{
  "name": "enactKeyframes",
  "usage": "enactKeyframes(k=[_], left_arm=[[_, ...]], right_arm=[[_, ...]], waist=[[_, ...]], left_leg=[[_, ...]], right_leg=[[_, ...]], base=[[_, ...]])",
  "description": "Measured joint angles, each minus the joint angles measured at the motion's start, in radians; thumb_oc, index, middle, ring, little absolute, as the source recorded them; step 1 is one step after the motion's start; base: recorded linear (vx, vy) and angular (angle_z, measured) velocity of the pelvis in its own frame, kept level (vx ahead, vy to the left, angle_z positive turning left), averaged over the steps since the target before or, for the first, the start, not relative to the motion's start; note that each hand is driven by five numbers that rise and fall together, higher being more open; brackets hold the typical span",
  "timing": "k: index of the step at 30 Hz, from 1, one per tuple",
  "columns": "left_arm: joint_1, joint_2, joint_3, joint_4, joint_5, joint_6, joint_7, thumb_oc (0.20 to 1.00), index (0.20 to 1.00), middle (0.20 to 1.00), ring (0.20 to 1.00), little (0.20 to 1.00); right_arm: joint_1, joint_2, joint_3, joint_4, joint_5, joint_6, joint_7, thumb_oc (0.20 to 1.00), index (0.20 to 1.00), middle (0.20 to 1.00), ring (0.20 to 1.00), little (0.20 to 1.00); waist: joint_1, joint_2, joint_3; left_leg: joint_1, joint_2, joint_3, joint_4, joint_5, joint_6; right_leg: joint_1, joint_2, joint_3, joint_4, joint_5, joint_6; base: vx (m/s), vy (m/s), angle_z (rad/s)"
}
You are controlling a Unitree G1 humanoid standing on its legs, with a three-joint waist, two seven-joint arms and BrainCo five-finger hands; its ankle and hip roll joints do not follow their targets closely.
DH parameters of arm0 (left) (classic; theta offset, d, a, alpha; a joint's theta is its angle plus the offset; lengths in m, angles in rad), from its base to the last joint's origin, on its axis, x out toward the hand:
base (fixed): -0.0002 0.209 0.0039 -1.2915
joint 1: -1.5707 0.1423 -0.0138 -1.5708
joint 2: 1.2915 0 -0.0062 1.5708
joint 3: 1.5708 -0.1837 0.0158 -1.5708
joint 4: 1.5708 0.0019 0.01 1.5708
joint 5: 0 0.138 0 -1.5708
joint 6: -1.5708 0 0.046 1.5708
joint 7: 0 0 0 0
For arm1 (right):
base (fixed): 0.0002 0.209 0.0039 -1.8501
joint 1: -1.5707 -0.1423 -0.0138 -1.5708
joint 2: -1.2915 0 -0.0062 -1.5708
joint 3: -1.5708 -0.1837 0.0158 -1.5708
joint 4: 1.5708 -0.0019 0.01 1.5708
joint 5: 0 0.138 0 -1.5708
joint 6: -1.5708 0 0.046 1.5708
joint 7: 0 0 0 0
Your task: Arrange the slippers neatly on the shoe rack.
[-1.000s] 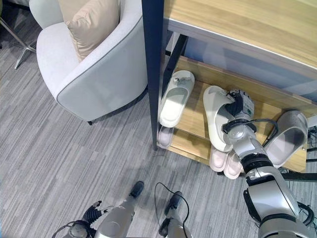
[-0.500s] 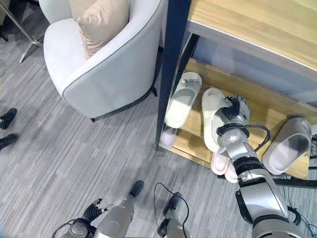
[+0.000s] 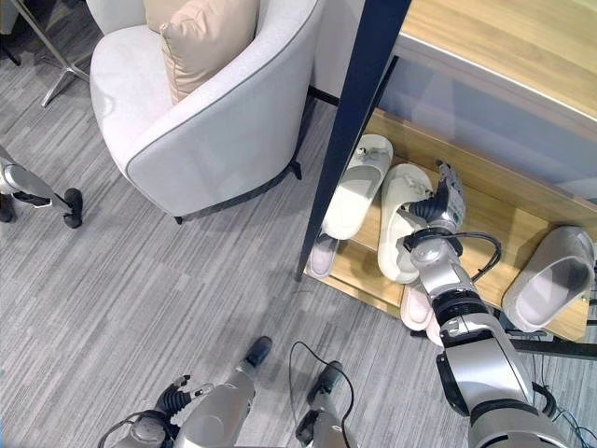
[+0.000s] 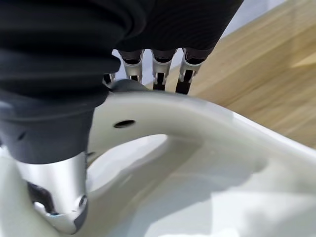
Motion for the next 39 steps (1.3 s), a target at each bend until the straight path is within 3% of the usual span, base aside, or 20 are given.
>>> enactKeyframes(k=[10,30,31,33,36,39], left_arm=[[0.0,-0.018,0.0,0.012,0.002,0.017,0.001,1.0,1.0,1.0,1.0,1.0],[0.0,-0.019,0.001,0.021,0.001,0.018,0.001,1.0,1.0,1.0,1.0,1.0],[-0.003,-0.026,0.012,0.021,0.009,0.021,0.0,1.0,1.0,1.0,1.0,1.0],[0.053,-0.032,0.087,0.014,0.01,0.022,0.003,1.0,1.0,1.0,1.0,1.0],[0.056,-0.025,0.067,0.029,0.024,0.02,0.0,1.0,1.0,1.0,1.0,1.0],[0.059,-0.025,0.071,0.028,0.031,0.021,0.001,1.0,1.0,1.0,1.0,1.0]], right_arm=[[0.141,0.034,-0.108,-0.077,-0.032,0.008,-0.06,1.0,1.0,1.0,1.0,1.0],[0.148,0.075,-0.117,-0.102,0.034,-0.025,-0.063,1.0,1.0,1.0,1.0,1.0],[0.242,0.109,-0.177,-0.204,0.029,-0.034,-0.056,1.0,1.0,1.0,1.0,1.0],[0.503,0.223,-0.261,-0.436,0.006,-0.076,-0.063,1.0,1.0,1.0,1.0,1.0],[0.495,0.151,-0.209,-0.309,0.001,-0.065,-0.057,1.0,1.0,1.0,1.0,1.0],[0.497,0.147,-0.21,-0.385,-0.01,-0.067,-0.054,1.0,1.0,1.0,1.0,1.0]], waist=[[0.004,0.015,-0.043],[0.0,0.013,-0.051],[-0.008,0.017,-0.054],[-0.03,0.017,-0.08],[-0.064,0.02,-0.104],[-0.065,0.023,-0.106]], left_leg=[[0.001,-0.002,-0.002,0.008,0.0,0.0],[-0.014,-0.006,-0.01,0.018,0.0,-0.001],[-0.009,0.0,-0.009,0.013,-0.01,-0.009],[0.05,-0.003,-0.027,-0.006,-0.003,-0.002],[0.055,-0.005,-0.007,-0.013,-0.006,0.001],[0.054,-0.003,-0.007,-0.014,-0.009,-0.004]], right_leg=[[0.007,-0.002,-0.005,0.0,-0.002,-0.002],[-0.001,-0.005,-0.008,0.0,0.0,-0.001],[0.008,-0.004,-0.009,0.0,-0.013,0.015],[0.069,-0.01,-0.049,0.0,-0.021,0.007],[0.062,-0.014,-0.03,0.0,-0.025,0.01],[0.061,-0.014,-0.03,-0.001,-0.024,0.01]], base=[[0.0,-0.001,0.0],[0.01,-0.001,0.01],[0.11,-0.011,0.2],[0.01,-0.004,0.19],[0.0,-0.005,-0.13],[0.0,0.0,0.0]])
